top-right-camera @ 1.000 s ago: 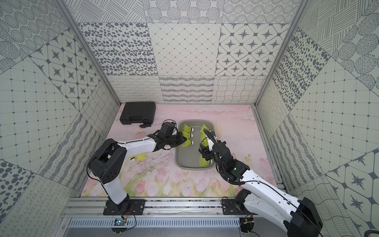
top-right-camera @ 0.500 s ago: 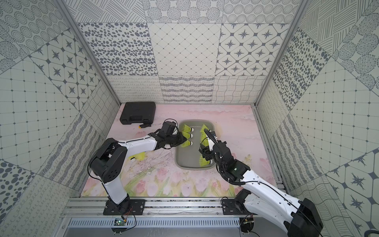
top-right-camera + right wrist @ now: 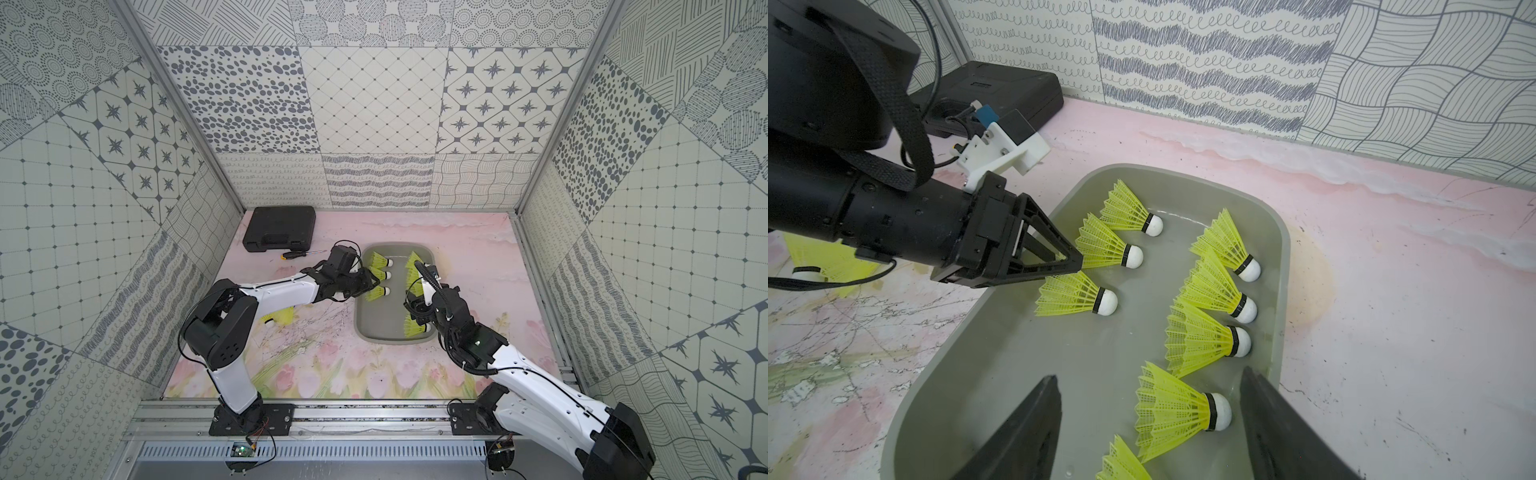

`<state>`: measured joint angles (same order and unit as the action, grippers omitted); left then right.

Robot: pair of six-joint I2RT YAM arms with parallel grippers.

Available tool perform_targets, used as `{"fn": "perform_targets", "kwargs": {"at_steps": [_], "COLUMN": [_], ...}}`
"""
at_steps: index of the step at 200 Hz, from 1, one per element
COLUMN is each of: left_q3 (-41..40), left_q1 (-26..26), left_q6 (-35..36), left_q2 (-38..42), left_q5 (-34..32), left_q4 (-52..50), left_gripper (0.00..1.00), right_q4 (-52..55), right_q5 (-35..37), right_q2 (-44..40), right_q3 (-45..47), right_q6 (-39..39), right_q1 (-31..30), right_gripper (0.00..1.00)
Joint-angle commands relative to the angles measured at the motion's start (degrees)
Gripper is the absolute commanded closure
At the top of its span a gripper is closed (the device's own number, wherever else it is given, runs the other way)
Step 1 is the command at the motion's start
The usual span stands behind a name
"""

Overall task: Put the shuttlecocks into the storage box
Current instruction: Place the shuttlecock in the storage box.

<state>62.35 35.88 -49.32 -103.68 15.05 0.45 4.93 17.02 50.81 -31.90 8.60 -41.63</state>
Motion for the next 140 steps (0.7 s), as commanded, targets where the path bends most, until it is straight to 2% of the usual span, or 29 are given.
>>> {"fn": "perform_targets", "kwargs": {"at_steps": [1,34,96,140], "left_q3": [1.5,2.4,1.8,2.2], "left_q1": [0.4,0.4,0.4,0.4], "left_q6": [2.9,4.2,6.7,7.9], "left_q2": [-0.7,-0.8,2.2,3.1], "left_q5": [-0.8,-0.8,-3.0,-3.1], "left_q4": [-3.2,-4.9,-6.5,-7.6], "left_gripper": [0.59,0.57,0.45,0.45], "right_q4": [-1.5,-1.5,-1.6,-1.5], "right_q5": [-0.2,-0.2,-0.1,-0.2], "right_q2": [-0.9,-0.9,-0.8,-0.9], "right_q3": [0.6,0.6,0.6,0.5], "right_q6": [0.6,0.6,0.6,0.6], "right_q1": [0.3,0.3,0.4,0.5], "right_gripper": [0.29,0.29,0.29,0.29]}}
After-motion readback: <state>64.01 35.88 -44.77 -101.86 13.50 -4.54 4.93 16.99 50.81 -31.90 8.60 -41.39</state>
